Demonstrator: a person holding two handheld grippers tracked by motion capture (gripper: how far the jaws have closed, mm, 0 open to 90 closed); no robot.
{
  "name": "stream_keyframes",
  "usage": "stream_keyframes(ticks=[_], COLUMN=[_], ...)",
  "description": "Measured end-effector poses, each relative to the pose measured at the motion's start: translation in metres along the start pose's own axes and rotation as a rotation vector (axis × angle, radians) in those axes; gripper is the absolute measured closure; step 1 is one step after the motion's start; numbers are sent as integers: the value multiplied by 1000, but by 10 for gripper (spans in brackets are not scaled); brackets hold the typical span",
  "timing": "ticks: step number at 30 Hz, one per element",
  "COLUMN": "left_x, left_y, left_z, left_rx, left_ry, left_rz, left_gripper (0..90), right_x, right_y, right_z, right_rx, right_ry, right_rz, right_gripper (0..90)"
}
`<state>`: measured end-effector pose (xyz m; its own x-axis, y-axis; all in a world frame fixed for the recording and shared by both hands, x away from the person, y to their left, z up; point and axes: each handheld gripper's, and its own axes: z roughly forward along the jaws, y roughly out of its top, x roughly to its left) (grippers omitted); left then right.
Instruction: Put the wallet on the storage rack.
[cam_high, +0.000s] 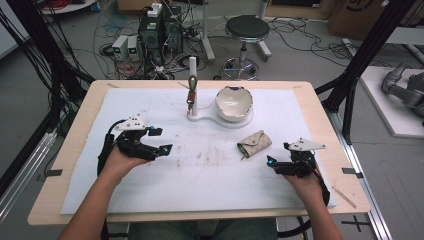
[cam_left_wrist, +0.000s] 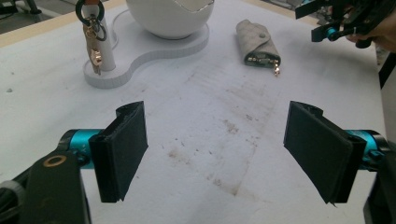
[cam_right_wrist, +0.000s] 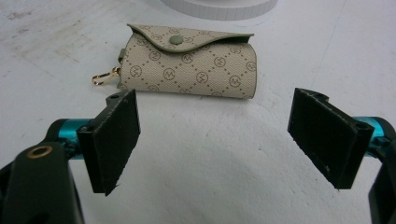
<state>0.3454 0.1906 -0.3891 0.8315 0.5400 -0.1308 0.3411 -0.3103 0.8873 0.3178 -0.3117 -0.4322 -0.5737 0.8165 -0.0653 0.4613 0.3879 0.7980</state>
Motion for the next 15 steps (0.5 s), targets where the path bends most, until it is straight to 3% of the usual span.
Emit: stream_keyframes(ticks=[15], left_x=[-9], left_y=[-2], left_z=[6], left_rx=[1], left_ry=[29], left_rz=[22], left_gripper=[215], right_x=[3], right_y=[-1], right_z=[-2], right_rx=[1], right_ry=[2], right_rz=[-16], right_gripper=[171])
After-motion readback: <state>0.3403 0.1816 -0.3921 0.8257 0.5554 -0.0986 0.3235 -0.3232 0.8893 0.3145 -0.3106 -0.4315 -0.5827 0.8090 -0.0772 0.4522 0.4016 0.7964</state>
